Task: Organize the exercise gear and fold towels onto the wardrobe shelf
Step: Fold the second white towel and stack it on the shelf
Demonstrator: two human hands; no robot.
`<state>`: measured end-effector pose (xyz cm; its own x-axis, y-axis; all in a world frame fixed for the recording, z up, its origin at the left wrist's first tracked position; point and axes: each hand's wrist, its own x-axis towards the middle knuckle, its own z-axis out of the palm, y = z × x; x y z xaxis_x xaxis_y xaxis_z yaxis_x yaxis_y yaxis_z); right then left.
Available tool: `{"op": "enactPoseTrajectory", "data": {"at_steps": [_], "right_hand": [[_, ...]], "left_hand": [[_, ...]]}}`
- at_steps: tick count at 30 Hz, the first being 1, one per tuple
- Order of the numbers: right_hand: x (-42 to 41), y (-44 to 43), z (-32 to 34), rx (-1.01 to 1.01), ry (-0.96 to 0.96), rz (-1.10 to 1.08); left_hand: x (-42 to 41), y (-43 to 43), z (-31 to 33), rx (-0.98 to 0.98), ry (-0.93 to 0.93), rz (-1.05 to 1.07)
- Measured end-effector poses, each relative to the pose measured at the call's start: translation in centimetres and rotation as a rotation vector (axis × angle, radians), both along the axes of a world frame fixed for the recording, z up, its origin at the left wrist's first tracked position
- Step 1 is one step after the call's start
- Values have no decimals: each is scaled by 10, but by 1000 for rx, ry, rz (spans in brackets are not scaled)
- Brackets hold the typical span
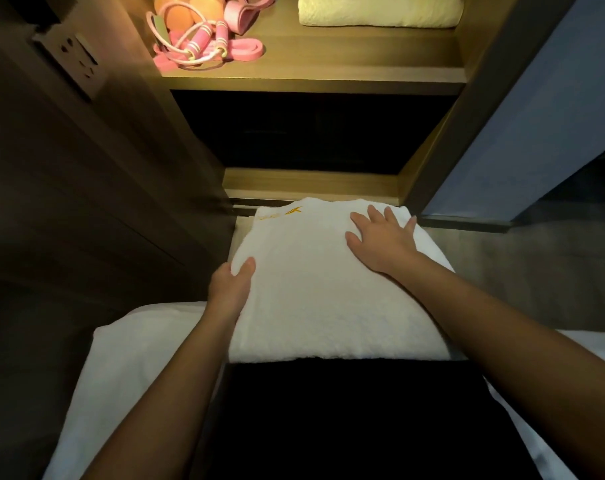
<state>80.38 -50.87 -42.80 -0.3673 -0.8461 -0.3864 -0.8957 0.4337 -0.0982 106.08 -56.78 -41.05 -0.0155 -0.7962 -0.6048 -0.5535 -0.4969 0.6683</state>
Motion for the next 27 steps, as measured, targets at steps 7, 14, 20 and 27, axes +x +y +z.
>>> {"op": "enactPoseTrajectory", "data": {"at_steps": [7, 14, 20, 27], "right_hand": [[-17, 37, 6, 50, -172, -177], [-37, 122, 56, -130, -767, -670], [-37, 168, 78, -349, -1166, -965], [-49, 189, 77, -276, -1334, -1053]], "left_hand": [[-46, 1, 22, -555, -383, -798], [-88, 37, 6, -603, -532, -1191], [-82, 32, 5, -596, -452, -1138], [-84, 33, 7, -593, -426, -1117]]}}
